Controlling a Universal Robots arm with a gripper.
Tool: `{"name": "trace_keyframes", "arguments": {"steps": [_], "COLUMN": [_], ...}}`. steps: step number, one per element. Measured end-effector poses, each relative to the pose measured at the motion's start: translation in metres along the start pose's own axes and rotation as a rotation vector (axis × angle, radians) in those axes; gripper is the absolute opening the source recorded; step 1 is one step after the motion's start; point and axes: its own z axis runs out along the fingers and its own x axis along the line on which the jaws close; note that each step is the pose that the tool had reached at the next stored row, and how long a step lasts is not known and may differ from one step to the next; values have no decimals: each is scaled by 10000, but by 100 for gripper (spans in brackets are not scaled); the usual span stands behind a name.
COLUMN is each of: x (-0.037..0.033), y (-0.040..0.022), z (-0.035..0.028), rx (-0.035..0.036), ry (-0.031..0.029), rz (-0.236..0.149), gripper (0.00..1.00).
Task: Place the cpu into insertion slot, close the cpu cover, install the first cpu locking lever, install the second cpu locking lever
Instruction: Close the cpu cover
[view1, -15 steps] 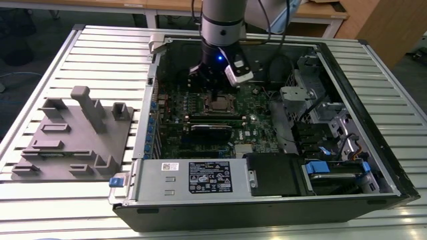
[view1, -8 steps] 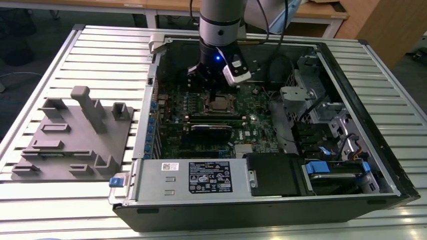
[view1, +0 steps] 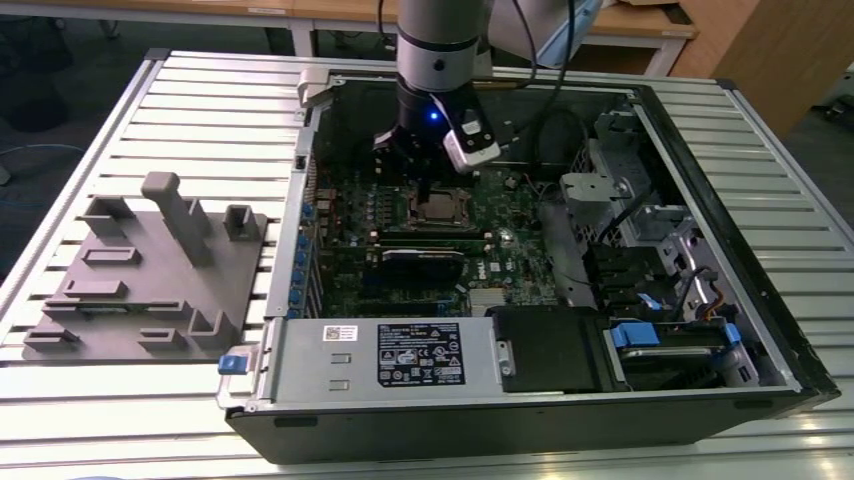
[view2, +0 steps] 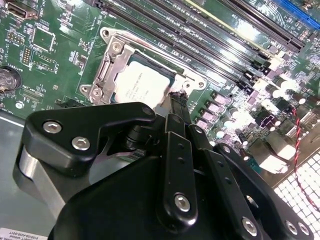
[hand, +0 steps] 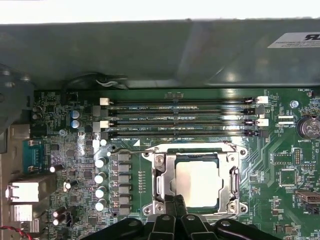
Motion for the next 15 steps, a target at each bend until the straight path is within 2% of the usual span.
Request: {"name": "trace_keyframes", "arguments": {"steps": [15], "x": [39], "y": [-1], "z": [0], "rx": [0], "ry": [0], "rz": [-1], "gripper": [11]}}
